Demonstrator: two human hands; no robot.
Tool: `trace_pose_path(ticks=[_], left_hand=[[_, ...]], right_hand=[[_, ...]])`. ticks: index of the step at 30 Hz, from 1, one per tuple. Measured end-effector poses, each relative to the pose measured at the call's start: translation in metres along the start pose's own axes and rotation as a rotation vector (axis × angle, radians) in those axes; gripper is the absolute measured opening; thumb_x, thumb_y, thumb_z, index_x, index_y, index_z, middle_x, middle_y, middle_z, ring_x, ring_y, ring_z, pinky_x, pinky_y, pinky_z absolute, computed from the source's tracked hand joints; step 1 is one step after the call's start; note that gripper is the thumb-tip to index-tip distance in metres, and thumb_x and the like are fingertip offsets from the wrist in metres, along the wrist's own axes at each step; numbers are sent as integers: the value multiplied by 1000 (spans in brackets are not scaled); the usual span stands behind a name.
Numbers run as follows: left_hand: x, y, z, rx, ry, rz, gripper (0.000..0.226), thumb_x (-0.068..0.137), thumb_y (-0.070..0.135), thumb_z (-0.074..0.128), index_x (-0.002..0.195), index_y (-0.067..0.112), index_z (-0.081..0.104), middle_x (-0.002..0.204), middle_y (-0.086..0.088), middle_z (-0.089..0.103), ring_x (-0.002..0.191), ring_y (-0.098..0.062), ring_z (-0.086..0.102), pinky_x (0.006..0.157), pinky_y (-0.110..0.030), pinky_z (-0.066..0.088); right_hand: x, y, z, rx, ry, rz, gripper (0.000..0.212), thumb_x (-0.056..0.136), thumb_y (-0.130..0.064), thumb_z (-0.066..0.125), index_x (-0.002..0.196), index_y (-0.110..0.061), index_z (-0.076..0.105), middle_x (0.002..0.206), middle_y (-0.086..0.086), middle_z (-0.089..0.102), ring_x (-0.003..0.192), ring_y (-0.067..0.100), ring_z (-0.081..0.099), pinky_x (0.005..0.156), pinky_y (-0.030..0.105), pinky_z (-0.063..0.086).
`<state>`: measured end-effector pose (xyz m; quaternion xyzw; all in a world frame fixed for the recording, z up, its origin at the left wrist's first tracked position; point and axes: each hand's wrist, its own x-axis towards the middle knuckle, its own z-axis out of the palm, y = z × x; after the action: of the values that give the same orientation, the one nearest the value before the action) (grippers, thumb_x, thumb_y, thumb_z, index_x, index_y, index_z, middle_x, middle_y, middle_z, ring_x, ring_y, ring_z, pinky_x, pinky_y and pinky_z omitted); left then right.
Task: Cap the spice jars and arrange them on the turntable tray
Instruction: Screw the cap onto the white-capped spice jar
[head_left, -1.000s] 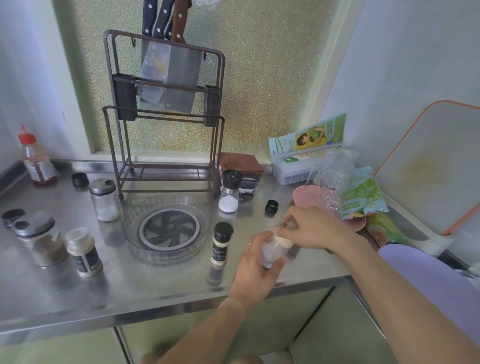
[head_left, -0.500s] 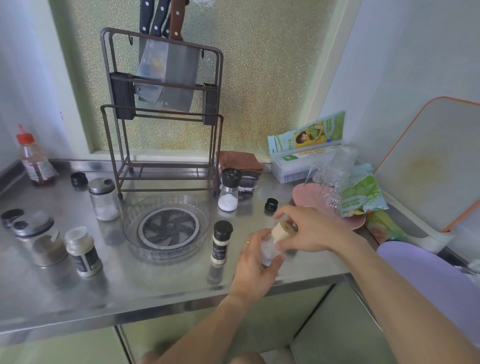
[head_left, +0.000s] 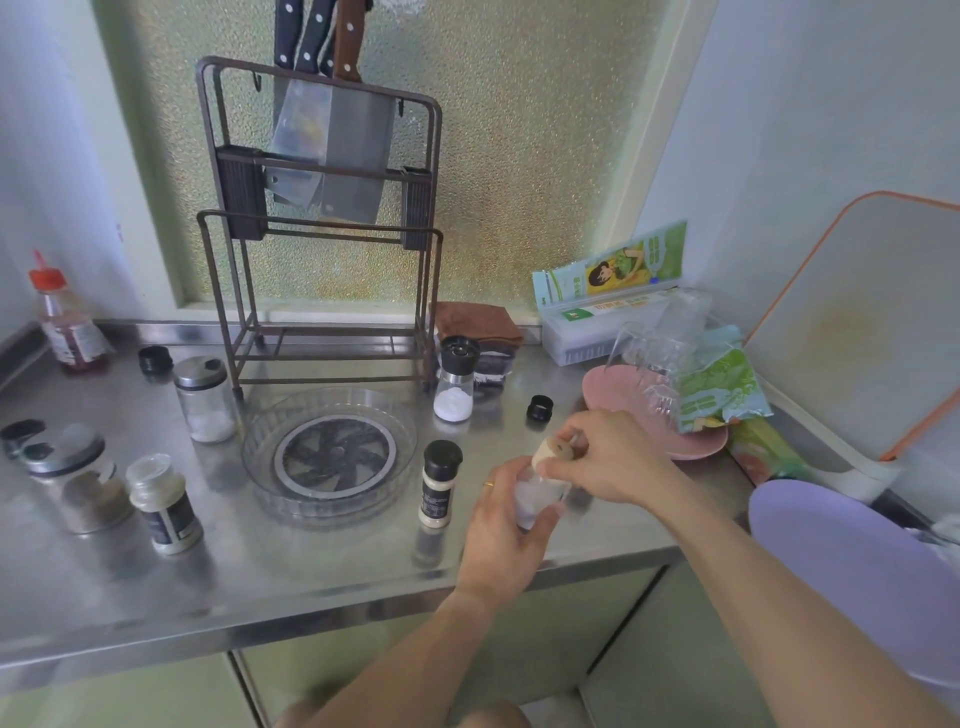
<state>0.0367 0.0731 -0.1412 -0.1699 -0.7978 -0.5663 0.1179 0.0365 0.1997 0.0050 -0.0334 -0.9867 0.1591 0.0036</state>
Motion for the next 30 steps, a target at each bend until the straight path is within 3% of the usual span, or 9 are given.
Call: trace_pose_path(ticks=[6,9,12,14,16,18,20,24,30], left_hand=[[-2,9,-5,-74,64,-75,50,82,35,74,127,31,52,111,13,69,98,-9,66,83,-33,56],[-6,14,-9,-93,17,-87,59,78,34,73,133,29,51,116,13,70,106,-8,67,90,-41,56],[-20,19,-16,5,-9,-66,68,80,41,76,140,25,48,124,11,69,110,-9,67,94,-35,55],[-36,19,-29,156,100,-10,55,88,35,74,137,28,52,127,14,66,112,-6,63,96,-19,49],[-47,20,-47,218,254,89,40,88,17,76,121,29,57,110,15,65,101,-1,62,89,-4,40],[-47,23,-67,244,401,126,40,83,2,78,110,23,57,96,11,56,87,2,55,81,-3,39],[-35,26,-85,292,476,85,41,82,6,81,111,15,55,98,8,48,84,-2,50,76,-8,41],[-7,25,-101,378,247,-125,63,83,29,80,134,16,45,124,1,57,110,-21,61,83,-25,45],[17,20,-101,401,188,-169,35,87,21,76,117,12,58,101,-6,74,96,-32,68,71,-29,36]], right_hand=[[-18,-8,32,189,121,68,73,58,-65,75,118,-27,59,106,-9,69,96,19,67,83,41,57],[-23,-3,48,207,160,116,65,64,-54,81,116,-23,58,105,-5,70,97,22,67,81,41,56],[-23,0,55,247,211,139,57,68,-49,85,112,-25,59,100,-6,70,91,21,67,79,41,57],[-19,1,59,257,203,137,57,69,-48,85,112,-24,58,102,-5,69,91,22,67,80,41,56],[-13,-3,65,241,191,130,58,71,-45,85,115,-22,56,108,-3,69,96,24,67,80,38,53],[-5,-9,72,228,186,118,58,74,-43,83,119,-20,54,113,1,70,101,27,66,79,35,50],[2,-18,79,230,180,122,59,78,-41,82,124,-19,53,117,3,70,105,28,66,80,35,49],[11,-33,88,224,179,104,57,83,-36,80,128,-19,51,122,5,69,109,29,65,85,38,52],[14,-37,94,241,194,107,56,86,-38,77,130,-17,49,125,6,67,114,29,62,88,38,49]])
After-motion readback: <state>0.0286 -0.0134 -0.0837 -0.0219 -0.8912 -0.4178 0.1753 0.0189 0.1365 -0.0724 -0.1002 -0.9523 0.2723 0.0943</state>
